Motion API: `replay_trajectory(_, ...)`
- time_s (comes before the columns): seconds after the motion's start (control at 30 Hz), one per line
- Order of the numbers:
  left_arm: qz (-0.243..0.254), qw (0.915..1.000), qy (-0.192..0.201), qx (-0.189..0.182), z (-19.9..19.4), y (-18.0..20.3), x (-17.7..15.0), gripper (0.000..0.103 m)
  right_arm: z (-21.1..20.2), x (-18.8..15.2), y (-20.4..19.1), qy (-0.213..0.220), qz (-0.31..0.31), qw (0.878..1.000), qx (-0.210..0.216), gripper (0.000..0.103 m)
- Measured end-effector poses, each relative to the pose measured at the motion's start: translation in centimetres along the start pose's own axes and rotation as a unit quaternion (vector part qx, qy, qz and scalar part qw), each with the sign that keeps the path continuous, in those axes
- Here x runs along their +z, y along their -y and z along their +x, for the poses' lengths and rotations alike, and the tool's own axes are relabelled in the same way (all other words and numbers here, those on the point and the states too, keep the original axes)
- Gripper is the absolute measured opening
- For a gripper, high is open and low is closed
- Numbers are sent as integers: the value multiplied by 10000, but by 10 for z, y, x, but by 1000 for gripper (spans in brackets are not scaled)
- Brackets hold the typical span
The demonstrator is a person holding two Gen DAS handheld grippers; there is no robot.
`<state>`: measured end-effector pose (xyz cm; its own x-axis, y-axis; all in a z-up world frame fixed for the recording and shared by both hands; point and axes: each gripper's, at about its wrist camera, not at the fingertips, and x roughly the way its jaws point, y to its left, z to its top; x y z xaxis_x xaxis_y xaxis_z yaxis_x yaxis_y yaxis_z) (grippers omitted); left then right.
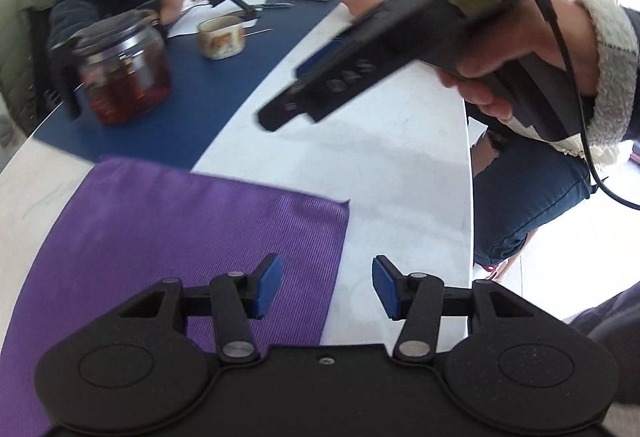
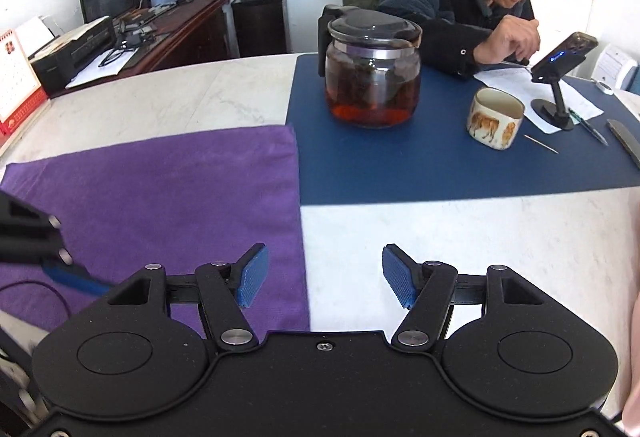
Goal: Fold towel
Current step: 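Bring the right gripper beside the left gripper at the towel edge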
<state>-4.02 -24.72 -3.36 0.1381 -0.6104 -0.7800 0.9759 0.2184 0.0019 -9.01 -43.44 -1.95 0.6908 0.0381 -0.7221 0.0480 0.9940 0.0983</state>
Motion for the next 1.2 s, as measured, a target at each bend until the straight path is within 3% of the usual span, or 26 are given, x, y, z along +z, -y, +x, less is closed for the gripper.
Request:
replay_trajectory(0.13,-5,9998,120,153,19,11,6,47,9,7,7,-71,-74,9999,25,63)
replay_trajectory(0.37,-42,9986,172,489,45,26,3,29,23,6,16,-158,-74,9998,75,62)
replay_trajectory(0.73,-6,9968,-112,797,61,39,6,26,32,0,23,-163,38,9995,284,62)
replay_trajectory(0.93,1,9967,-114,805,70,28,13,26,36,-2,24,-180,49,9992,356,63)
replay_trajectory(1.13,-133,9984,-192,521,72,17,17,22,36,0,25,-117,91,9994,322,63)
replay_trajectory(1.2,-156,9987,-198,449,72,14,18,15,37,1,25,-101,104,9994,312,63)
